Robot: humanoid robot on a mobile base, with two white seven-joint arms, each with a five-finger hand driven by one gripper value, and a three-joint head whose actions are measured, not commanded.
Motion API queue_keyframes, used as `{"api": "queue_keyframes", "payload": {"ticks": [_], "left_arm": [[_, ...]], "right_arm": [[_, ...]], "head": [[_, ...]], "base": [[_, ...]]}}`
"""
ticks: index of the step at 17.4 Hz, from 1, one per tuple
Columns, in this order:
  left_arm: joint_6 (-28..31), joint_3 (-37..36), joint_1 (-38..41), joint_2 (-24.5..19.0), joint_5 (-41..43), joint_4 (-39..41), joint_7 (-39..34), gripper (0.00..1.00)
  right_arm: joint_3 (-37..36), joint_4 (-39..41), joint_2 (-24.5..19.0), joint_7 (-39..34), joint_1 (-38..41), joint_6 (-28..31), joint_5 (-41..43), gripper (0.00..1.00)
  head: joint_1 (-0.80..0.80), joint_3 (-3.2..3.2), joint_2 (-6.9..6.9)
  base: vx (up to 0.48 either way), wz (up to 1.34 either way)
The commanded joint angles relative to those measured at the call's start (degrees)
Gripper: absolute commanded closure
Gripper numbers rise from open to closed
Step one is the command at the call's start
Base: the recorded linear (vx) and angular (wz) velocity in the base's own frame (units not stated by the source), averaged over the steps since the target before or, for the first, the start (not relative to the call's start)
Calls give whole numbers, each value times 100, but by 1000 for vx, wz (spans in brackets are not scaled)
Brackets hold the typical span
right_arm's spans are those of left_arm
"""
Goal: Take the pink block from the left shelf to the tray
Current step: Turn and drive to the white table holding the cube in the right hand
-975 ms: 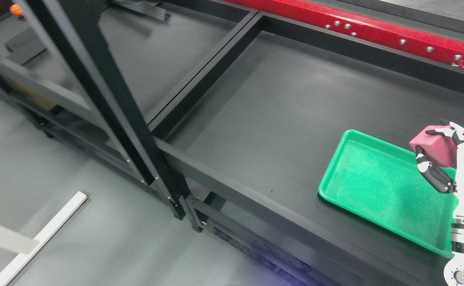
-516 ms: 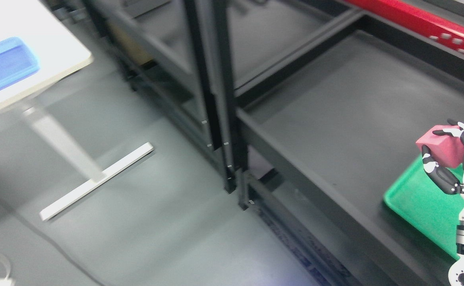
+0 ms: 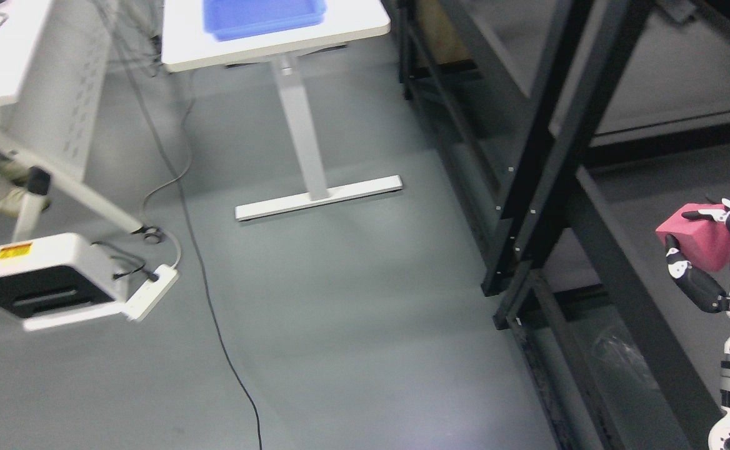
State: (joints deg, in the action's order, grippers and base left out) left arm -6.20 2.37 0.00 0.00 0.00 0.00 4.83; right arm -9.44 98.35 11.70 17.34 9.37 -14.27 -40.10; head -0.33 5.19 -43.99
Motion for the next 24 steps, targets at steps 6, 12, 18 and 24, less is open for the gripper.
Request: {"api": "queue_keyframes", "payload": {"ticks": [6,12,18,24], "left_arm": [[-4,0,-132,-100,9,100,0,0],[-4,0,-132,-100,9,100,0,0],[-4,0,-132,-100,9,100,0,0],[-4,0,-132,-100,9,100,0,0]], "right_arm": [[-32,26,-27,-3,-14,-6,2,98],[3,17,-54,-20,-41,-6,2,98],[3,17,-62,-20,-32,-6,2,98],[3,17,-89,-20,3,-6,2,98]], "head": [[0,0,-1],[0,0,-1],[0,0,-1],[0,0,-1]], "base": [[-144,949],[-64,560],[71,55],[184,203]]}}
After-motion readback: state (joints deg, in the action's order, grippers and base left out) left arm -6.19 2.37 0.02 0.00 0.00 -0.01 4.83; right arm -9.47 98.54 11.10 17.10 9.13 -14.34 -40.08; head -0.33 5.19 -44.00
